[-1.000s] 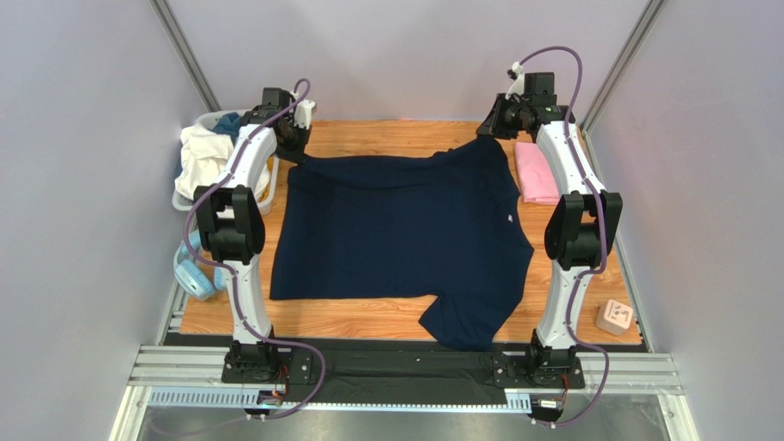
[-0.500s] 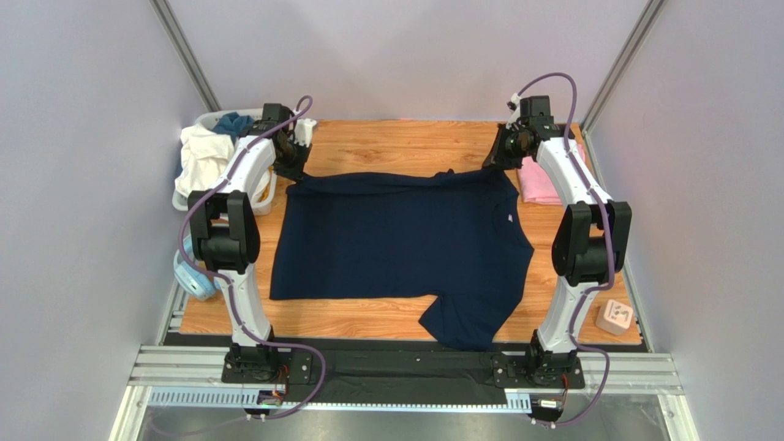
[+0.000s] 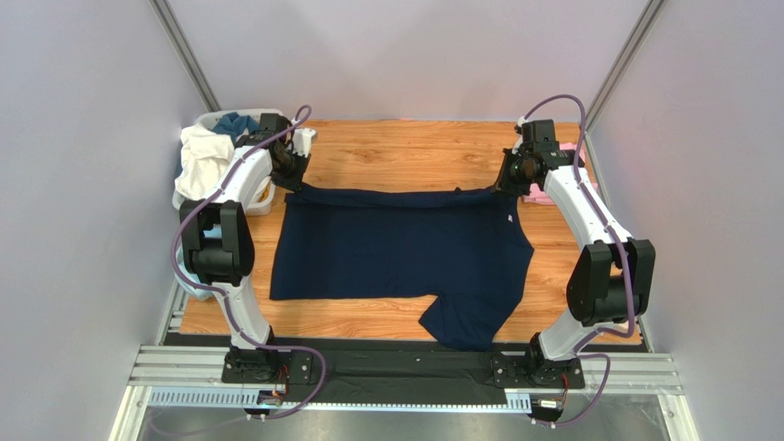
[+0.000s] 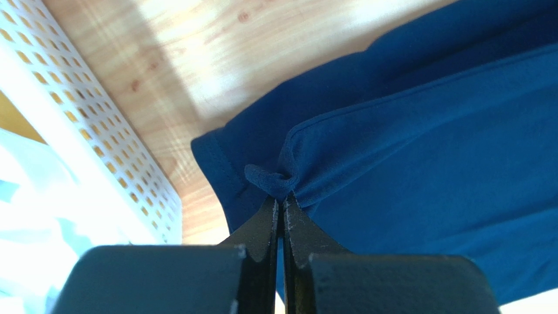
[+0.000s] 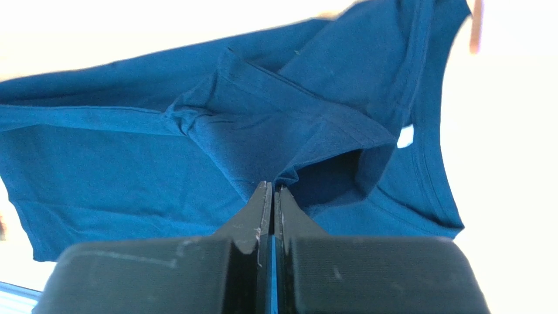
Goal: Fold and stack the t-shirts
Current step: Fold the flattened tshirt in 1/3 of the way
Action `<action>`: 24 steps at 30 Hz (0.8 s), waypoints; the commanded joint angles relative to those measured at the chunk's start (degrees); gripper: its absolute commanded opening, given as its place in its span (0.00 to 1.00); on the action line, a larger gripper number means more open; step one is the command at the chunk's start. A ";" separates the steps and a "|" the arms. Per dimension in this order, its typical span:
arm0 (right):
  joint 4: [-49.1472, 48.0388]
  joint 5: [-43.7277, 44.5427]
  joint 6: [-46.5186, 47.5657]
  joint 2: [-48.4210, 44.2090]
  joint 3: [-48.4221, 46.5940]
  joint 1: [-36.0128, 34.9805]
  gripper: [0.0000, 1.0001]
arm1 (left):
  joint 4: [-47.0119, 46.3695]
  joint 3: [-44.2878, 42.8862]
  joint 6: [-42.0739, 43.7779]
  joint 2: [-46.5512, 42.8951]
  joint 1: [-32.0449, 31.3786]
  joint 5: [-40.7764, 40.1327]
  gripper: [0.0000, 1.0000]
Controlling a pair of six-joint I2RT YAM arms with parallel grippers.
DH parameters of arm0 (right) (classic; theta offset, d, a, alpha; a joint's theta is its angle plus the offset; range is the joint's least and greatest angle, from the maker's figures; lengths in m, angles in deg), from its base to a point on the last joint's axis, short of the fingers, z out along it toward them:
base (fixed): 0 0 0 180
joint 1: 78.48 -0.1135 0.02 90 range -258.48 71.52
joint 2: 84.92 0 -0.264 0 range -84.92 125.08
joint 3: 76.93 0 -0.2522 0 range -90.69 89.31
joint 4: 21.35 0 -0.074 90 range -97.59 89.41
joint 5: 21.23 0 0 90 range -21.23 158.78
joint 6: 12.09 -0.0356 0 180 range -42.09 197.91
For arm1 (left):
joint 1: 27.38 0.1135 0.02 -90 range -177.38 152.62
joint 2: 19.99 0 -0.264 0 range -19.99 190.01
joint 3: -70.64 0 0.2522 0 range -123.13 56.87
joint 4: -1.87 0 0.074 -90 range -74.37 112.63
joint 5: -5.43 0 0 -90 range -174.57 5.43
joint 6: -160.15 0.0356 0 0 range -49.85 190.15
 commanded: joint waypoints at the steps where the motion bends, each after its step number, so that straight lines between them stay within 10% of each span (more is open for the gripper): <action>1: -0.55 1.94 -2.08 -4.69 4.31 -0.10 0.00 | -1.20 2.38 2.06 -4.22 0.66 1.18 0.00; 5: -0.98 2.37 -3.13 -6.19 10.11 -1.24 0.00 | -1.20 5.98 2.94 -6.77 0.57 2.24 0.00; 12: -0.64 2.47 -3.58 -3.39 17.24 -4.15 0.00 | -2.95 13.44 4.52 -10.20 0.66 -0.04 0.74; 24: 6.83 5.45 -6.20 -4.34 18.81 -7.05 0.00 | 2.22 6.08 2.95 -13.28 0.57 0.92 0.80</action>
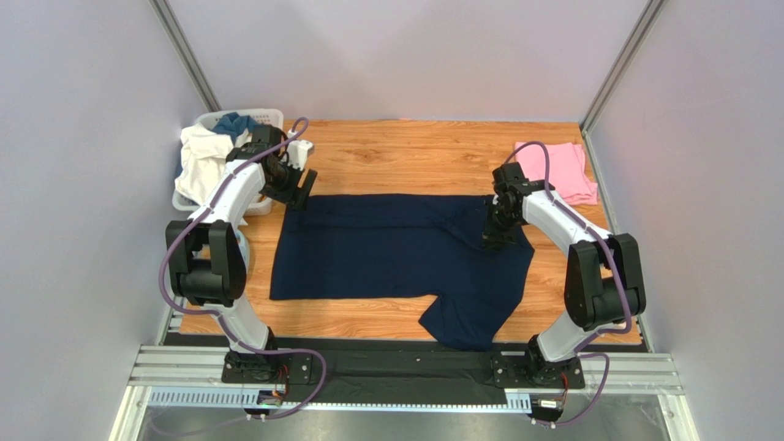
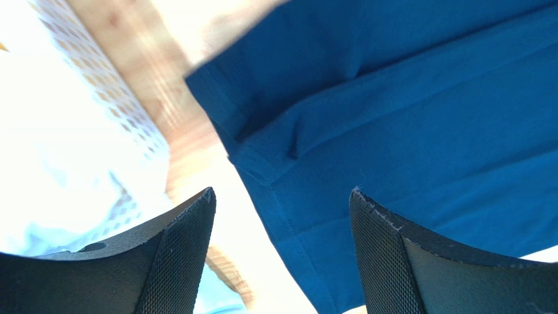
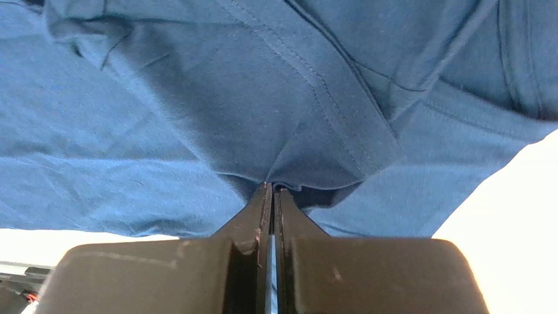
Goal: Fold and stack the t-shirts
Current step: Fold the flattened tshirt in 1/3 of the way
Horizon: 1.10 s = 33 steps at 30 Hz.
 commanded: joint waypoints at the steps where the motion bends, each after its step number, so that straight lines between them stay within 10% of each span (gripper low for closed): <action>1: 4.23 1.87 -3.06 -3.18 1.18 -0.49 0.00 | 2.16 -6.05 -0.88 -2.90 0.26 2.93 0.80; 5: 3.54 1.25 -6.23 -8.36 5.14 -0.67 0.01 | 3.65 -10.44 -3.08 -0.44 -0.09 5.92 0.80; 11: 3.36 6.35 -6.32 -7.51 -4.50 -0.40 0.32 | 4.63 -13.88 -3.44 5.62 -3.60 4.35 0.78; 22: -0.07 0.46 -4.74 23.41 -27.63 -0.49 0.22 | 3.83 -15.72 -3.52 14.33 -4.66 1.45 0.74; 33: -2.44 -5.60 -5.17 22.57 -25.80 -1.54 0.28 | 3.13 -16.26 -3.26 16.35 -4.66 0.21 0.73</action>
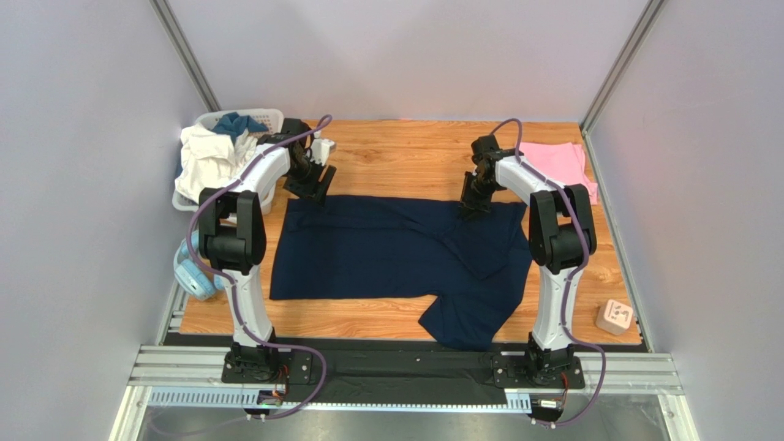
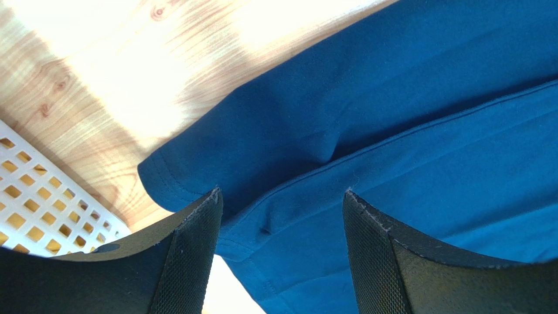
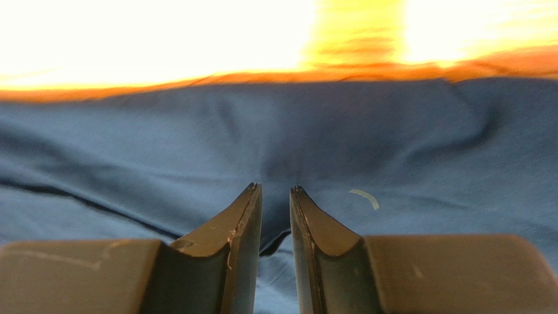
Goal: Fold and stack the t-shirts
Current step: Fold the flattened tshirt in 1/3 of the way
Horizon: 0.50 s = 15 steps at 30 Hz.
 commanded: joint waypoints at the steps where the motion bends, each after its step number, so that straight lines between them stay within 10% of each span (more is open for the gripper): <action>1: -2.31 -3.07 -0.26 -5.04 1.70 -0.98 0.28 | -0.32 -1.81 -0.27 -0.28 0.15 -0.35 0.73; 15: -2.93 -2.72 -0.08 -11.11 11.37 -4.49 0.15 | -2.61 1.18 0.96 -1.51 0.15 -2.99 0.71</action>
